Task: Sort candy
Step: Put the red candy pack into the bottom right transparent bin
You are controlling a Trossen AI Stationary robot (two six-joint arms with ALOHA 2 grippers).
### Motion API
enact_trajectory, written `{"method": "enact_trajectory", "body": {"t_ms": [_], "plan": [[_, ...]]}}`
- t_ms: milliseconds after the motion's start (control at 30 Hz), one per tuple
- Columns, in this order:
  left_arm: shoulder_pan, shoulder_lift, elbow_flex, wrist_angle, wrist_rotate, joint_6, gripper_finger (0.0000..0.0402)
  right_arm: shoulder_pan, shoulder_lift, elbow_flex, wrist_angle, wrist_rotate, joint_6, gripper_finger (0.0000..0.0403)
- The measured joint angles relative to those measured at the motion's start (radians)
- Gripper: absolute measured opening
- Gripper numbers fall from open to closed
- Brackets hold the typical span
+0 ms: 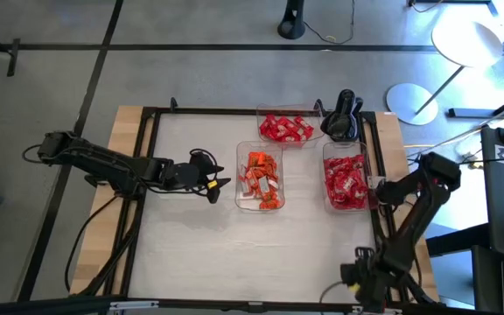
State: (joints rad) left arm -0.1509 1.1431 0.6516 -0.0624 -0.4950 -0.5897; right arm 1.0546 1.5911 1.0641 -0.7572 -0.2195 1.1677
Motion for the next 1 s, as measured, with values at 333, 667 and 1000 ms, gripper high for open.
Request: {"method": "enact_trajectory", "body": {"t_ms": [333,667,1000], "plan": [[0.0,0.0,0.0,0.004,-0.002,0.014,0.0233,0.122,0.134,0.0,0.024,-0.036,0.013,0.0237],[0.001,0.0,0.0,0.029,-0.007,0.021,0.0233,0.153,0.254,0.005,0.074,-0.045,0.037,0.0231],[0.001,0.0,0.0,0.03,-0.018,0.021,0.0233,0.14,0.258,0.003,0.038,-0.003,0.003,0.0065]]}}
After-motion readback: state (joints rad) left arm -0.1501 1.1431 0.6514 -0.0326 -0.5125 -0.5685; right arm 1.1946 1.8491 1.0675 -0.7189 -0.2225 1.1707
